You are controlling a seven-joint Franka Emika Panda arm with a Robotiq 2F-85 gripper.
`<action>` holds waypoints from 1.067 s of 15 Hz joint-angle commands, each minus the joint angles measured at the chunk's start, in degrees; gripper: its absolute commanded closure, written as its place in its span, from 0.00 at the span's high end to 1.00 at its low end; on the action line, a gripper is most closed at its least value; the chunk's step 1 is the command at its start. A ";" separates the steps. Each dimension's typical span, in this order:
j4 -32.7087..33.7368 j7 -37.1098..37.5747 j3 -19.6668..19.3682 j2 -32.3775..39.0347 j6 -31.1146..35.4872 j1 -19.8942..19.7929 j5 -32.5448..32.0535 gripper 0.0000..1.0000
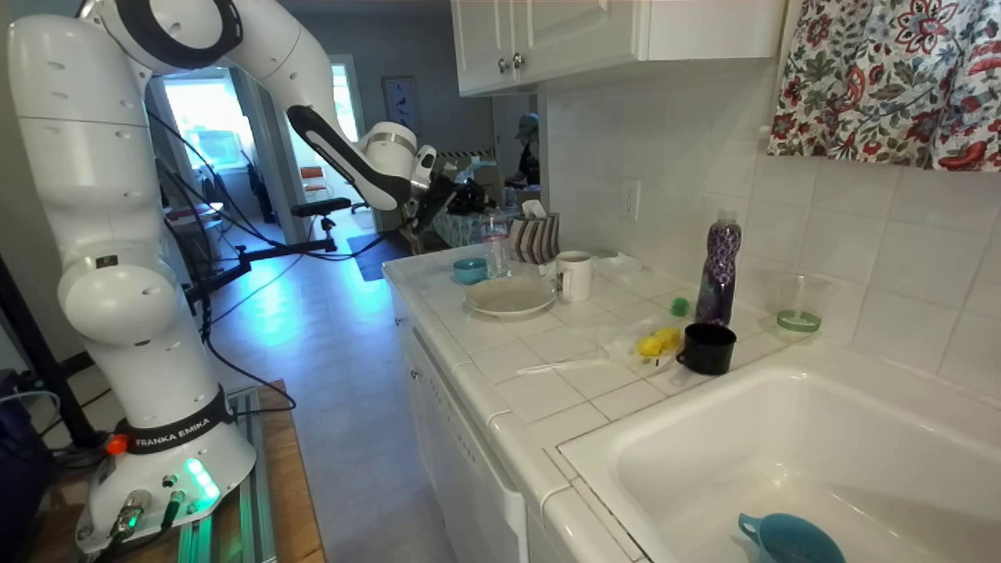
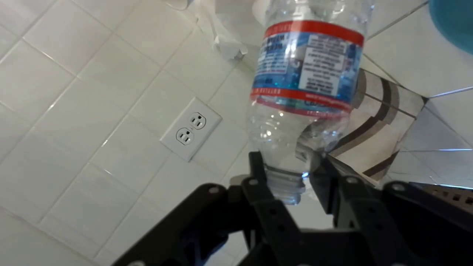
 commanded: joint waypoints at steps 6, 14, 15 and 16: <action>-5.80 -1.17 -0.12 -4.92 -3.60 0.42 2.35 0.11; -8.33 -10.50 0.22 -6.15 -6.59 1.07 10.71 0.11; -8.47 -12.60 0.24 -6.42 -7.44 1.19 12.05 0.11; -8.46 -14.78 0.27 -6.65 -8.24 1.33 13.22 0.11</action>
